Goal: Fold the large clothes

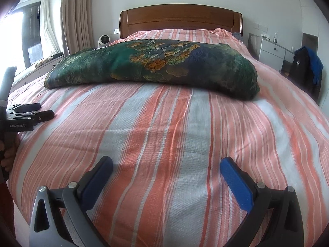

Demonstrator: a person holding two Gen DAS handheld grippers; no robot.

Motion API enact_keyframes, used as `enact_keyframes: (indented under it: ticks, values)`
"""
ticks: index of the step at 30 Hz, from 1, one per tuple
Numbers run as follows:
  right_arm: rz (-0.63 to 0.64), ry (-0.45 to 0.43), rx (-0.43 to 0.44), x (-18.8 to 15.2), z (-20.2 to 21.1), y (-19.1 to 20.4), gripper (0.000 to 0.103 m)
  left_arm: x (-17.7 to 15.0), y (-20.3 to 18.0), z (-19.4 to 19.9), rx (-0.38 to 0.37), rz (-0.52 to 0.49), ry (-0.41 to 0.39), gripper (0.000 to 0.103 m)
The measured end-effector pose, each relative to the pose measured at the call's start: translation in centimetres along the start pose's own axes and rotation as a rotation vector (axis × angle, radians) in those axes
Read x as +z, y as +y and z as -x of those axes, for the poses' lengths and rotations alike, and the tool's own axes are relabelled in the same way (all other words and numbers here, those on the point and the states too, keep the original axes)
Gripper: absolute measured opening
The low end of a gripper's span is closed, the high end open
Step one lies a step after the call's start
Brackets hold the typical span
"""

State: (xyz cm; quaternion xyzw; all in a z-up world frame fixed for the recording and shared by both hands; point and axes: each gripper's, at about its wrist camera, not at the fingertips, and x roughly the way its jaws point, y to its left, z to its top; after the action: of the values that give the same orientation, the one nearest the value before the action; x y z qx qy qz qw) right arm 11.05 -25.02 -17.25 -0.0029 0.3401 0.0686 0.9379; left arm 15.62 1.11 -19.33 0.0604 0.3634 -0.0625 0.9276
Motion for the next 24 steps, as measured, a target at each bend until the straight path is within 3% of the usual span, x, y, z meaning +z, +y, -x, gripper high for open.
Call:
enact_keyframes:
  ticks: [11,16,19,24]
  values:
    - [0.001,0.003,-0.001,0.0,0.0,0.0,0.103,0.1,0.1,0.0,0.006,0.008,0.011,0.103]
    - [0.007,0.008,-0.007,0.0,0.0,0.0,0.103,1.7,0.4,1.0,0.021,0.015,0.101,0.102]
    - [0.013,0.010,-0.016,0.0,0.0,0.1,0.103,5.6,0.0,2.2,-0.024,0.017,0.050,0.102]
    - [0.014,0.016,-0.016,0.1,-0.1,0.2,0.103,14.5,-2.0,1.2,0.001,-0.026,-0.023,0.102]
